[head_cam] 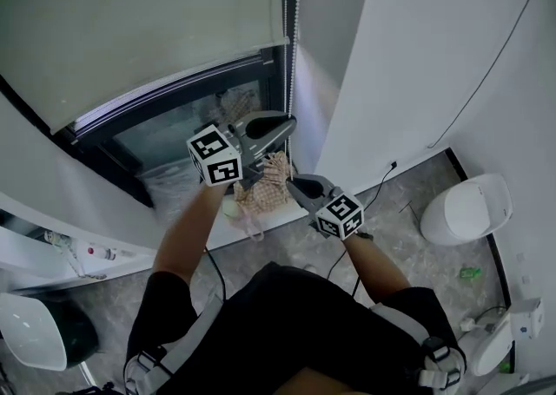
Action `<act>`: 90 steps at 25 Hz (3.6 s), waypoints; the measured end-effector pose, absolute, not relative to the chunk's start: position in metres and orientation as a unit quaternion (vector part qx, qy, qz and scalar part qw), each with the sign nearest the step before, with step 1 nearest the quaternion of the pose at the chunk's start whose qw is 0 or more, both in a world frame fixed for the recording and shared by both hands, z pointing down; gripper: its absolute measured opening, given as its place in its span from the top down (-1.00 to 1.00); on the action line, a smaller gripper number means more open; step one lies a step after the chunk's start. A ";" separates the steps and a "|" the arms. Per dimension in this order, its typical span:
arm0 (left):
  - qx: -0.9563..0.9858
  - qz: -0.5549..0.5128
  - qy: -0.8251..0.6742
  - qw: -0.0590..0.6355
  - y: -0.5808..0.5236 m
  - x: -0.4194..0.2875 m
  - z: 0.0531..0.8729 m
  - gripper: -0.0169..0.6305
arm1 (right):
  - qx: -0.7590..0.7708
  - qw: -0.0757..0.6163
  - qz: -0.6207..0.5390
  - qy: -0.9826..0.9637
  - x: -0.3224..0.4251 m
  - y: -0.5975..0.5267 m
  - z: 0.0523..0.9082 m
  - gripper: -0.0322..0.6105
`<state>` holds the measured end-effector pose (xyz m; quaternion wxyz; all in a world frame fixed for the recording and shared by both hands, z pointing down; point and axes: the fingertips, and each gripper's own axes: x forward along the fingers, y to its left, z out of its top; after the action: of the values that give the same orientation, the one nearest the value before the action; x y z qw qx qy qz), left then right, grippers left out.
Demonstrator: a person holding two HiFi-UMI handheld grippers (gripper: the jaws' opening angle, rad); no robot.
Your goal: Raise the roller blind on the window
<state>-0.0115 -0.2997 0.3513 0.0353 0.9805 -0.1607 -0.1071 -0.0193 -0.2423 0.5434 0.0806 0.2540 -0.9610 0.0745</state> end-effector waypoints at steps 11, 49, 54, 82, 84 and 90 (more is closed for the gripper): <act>0.963 -0.085 -0.248 0.061 -0.308 -0.044 0.423 0.92 | 0.168 0.135 0.071 -0.974 -0.014 -0.247 0.520 0.26; 0.964 0.041 -0.210 0.159 -0.238 -0.043 0.562 0.49 | 0.230 -0.064 0.014 -0.971 -0.033 -0.279 0.398 0.88; 0.965 -0.090 -0.205 0.140 -0.257 -0.069 0.466 0.47 | 0.230 -0.065 0.013 -0.971 -0.023 -0.266 0.406 0.88; 0.963 -0.161 -0.208 -0.062 -0.307 -0.025 0.236 0.91 | 0.223 -0.033 0.014 -0.974 -0.024 -0.265 0.430 0.88; 0.964 -0.133 -0.221 -0.065 -0.308 -0.026 0.265 0.91 | 0.221 -0.002 0.026 -0.975 -0.025 -0.262 0.459 0.88; 0.968 -0.096 -0.233 0.012 -0.296 -0.020 0.386 0.92 | 0.224 0.071 0.122 -0.964 -0.022 -0.228 0.571 0.88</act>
<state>-0.0204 -0.2956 0.3857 0.0116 0.9675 -0.2334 -0.0962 -0.0216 -0.2282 0.5712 0.0708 0.2245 -0.9642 0.1223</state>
